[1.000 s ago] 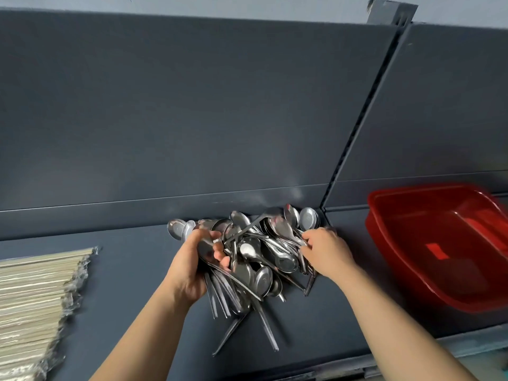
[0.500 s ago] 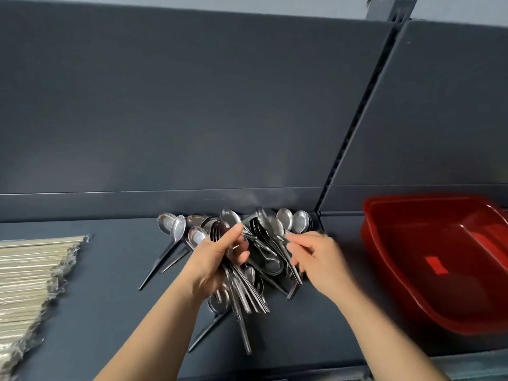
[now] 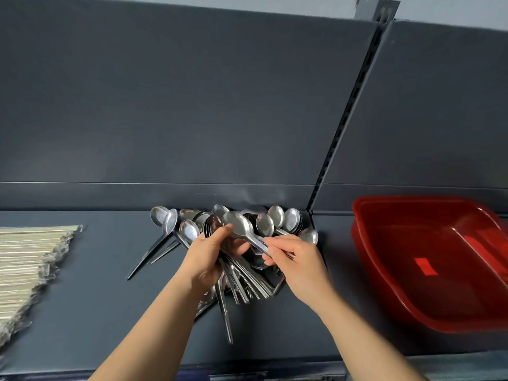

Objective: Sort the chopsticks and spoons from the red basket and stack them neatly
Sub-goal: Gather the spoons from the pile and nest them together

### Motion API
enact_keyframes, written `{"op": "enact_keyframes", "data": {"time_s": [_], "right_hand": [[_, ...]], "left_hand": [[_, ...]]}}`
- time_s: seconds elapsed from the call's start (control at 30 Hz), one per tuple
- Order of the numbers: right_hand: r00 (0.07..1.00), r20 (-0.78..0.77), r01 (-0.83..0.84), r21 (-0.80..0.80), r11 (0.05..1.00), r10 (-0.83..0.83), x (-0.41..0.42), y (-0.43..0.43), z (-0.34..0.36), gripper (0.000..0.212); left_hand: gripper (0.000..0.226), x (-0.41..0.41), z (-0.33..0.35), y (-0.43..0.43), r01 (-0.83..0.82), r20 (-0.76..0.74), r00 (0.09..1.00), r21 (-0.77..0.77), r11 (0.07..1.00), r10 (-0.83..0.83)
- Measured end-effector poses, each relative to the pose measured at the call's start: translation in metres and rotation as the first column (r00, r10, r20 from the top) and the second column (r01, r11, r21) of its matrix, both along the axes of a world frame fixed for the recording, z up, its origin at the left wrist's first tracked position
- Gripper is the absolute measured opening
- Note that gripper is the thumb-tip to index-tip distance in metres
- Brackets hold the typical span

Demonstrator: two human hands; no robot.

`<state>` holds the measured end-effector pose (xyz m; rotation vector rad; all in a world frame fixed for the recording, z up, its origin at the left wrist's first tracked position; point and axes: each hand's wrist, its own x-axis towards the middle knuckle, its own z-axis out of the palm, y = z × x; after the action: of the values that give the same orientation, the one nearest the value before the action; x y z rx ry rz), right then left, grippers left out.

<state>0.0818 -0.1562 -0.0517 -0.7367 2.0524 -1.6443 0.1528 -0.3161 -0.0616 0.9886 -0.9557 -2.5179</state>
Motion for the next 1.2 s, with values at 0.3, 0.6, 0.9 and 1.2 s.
{"op": "enact_keyframes", "data": {"time_s": [0.3, 0.6, 0.9, 1.2], "right_hand": [[0.982, 0.121, -0.155, 0.108, 0.982, 0.142, 0.004, 0.003, 0.003, 0.015], [0.947, -0.308, 0.116, 0.598, 0.793, 0.093, -0.033, 0.007, -0.023, 0.024], [0.927, -0.334, 0.07, 0.603, 0.795, 0.171, -0.045, -0.006, -0.028, 0.02], [0.999, 0.036, -0.041, 0.195, 0.98, 0.035, -0.046, 0.009, -0.003, 0.038]], "left_hand": [[0.024, 0.003, 0.002, -0.001, 0.051, -0.11, 0.993, 0.043, 0.998, -0.046], [0.008, 0.013, -0.009, -0.021, -0.022, 0.017, 1.0, -0.219, 0.975, 0.026], [0.022, 0.018, -0.008, -0.024, 0.011, 0.037, 0.999, -0.15, 0.989, -0.005], [0.03, 0.006, -0.005, -0.021, 0.057, -0.071, 0.995, -0.074, 0.996, -0.063]]}}
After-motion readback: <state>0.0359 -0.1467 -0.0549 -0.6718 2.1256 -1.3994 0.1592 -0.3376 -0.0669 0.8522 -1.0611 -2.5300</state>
